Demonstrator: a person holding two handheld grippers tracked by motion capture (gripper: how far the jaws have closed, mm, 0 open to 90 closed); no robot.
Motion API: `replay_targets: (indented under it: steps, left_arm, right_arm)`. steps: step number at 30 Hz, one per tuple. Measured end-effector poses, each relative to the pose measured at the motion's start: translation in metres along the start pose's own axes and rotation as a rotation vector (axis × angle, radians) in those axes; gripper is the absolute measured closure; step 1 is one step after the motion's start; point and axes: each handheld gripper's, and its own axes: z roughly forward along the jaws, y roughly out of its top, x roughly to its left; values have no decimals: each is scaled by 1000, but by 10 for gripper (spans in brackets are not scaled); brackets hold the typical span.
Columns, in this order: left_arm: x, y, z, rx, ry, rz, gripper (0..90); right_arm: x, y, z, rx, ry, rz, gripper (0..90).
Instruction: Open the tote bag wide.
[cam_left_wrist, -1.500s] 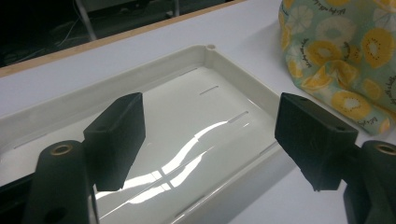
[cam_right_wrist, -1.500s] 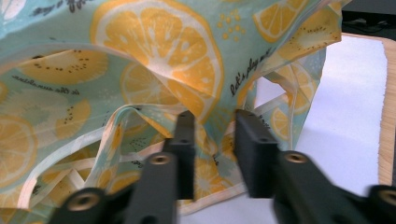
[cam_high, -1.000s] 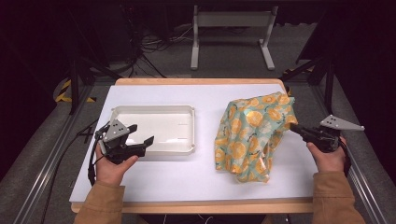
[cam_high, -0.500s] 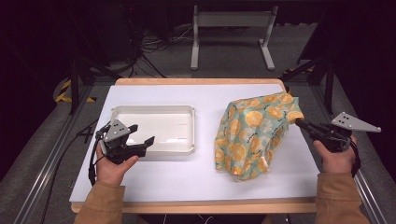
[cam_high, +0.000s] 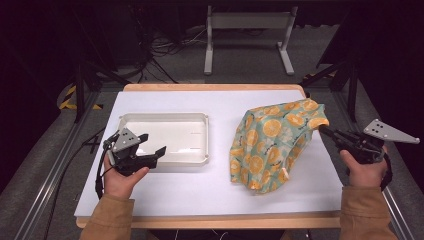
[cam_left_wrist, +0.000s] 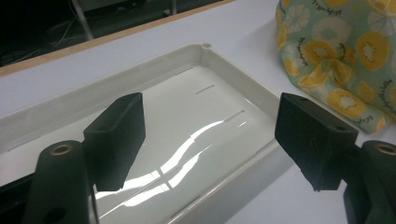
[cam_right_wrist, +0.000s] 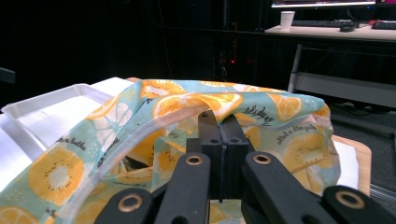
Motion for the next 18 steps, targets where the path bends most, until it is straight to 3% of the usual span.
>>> replay_targets:
  steps: [4, 8, 13, 18]
  left_arm:
    - [-4, 3, -1, -3, -8, 10, 254]
    - [-8, 7, -3, -14, -21, 14, 250]
    - [-12, 11, -4, -17, -29, 32, 243]
    - [-11, 10, -4, -14, -29, 19, 242]
  right_arm:
    - [5, 6, 0, -6, 6, -9, 900]
    - [13, 21, 0, -9, 22, -57, 900]
    - [15, 35, 1, -4, 40, -82, 900]
    - [19, 52, 3, -9, 60, -111, 900]
